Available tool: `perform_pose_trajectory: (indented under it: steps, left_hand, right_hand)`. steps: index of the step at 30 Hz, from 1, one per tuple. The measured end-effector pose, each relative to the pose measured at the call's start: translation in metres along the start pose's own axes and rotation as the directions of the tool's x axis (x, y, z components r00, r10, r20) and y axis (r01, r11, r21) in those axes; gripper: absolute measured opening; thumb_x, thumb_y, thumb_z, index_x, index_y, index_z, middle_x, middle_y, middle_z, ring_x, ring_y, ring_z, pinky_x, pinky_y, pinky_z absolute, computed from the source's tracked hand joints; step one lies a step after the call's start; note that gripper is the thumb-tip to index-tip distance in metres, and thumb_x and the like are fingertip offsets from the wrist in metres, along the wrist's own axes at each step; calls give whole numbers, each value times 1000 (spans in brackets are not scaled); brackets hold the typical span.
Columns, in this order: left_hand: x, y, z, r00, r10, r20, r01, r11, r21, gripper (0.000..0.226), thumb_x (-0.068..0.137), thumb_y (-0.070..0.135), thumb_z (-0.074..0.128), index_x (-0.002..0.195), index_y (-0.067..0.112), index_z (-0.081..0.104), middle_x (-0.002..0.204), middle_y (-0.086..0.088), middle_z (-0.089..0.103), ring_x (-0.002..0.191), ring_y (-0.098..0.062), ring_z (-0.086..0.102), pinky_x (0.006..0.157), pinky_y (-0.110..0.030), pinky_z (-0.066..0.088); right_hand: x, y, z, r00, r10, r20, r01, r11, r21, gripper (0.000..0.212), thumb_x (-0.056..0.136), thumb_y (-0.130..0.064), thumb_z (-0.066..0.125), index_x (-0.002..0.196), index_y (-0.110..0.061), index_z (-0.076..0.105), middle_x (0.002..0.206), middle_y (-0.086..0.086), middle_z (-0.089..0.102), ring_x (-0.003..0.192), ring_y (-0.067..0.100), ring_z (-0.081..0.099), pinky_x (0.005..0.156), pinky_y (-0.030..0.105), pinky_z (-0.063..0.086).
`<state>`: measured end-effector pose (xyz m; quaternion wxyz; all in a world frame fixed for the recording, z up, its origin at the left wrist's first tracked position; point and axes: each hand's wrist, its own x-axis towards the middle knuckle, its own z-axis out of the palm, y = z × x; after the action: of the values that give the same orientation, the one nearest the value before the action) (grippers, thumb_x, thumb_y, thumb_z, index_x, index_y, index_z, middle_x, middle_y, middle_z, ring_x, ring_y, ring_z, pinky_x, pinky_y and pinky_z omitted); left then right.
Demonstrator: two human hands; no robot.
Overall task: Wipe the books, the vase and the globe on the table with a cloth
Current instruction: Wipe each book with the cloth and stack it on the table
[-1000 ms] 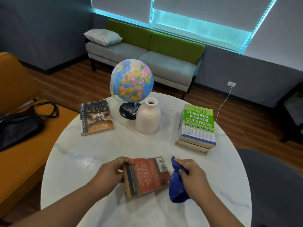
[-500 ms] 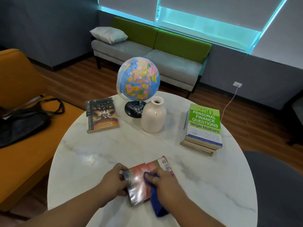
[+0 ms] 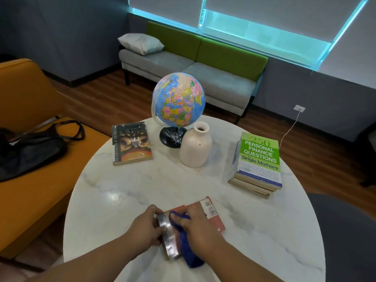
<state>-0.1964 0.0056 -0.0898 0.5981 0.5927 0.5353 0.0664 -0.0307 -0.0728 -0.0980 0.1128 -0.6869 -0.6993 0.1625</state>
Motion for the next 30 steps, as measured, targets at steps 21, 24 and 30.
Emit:
perform_pose_trajectory:
  steps: [21, 24, 30]
  left_hand:
    - [-6, 26, -10, 1000, -24, 0, 24, 992, -126, 14, 91, 9, 61, 104, 11, 55, 90, -19, 64, 66, -24, 65, 62, -37, 59]
    - [-3, 48, -15, 999, -29, -16, 25, 976, -217, 14, 91, 7, 62, 104, 8, 56, 82, -19, 61, 61, -24, 61, 62, -37, 58]
    - [-10, 94, -29, 1000, 5, 16, 0, 953, -303, 12, 91, 6, 61, 101, -1, 57, 84, -24, 64, 66, -28, 64, 52, -30, 55]
  right_hand:
    - [-44, 39, -36, 912, 401, 86, -410, 876, 255, 39, 90, -10, 42, 82, -45, 59, 105, -9, 58, 96, 3, 54, 88, 9, 37]
    - [-49, 45, -51, 859, 510, 41, -502, 826, 256, 15, 99, -34, 44, 99, -44, 56, 103, -12, 57, 97, 2, 56, 90, 20, 44]
    - [-51, 30, -62, 863, 493, 110, -505, 851, 144, 87, 73, -65, 65, 140, -60, 11, 119, -17, 47, 108, 7, 51, 85, 18, 40]
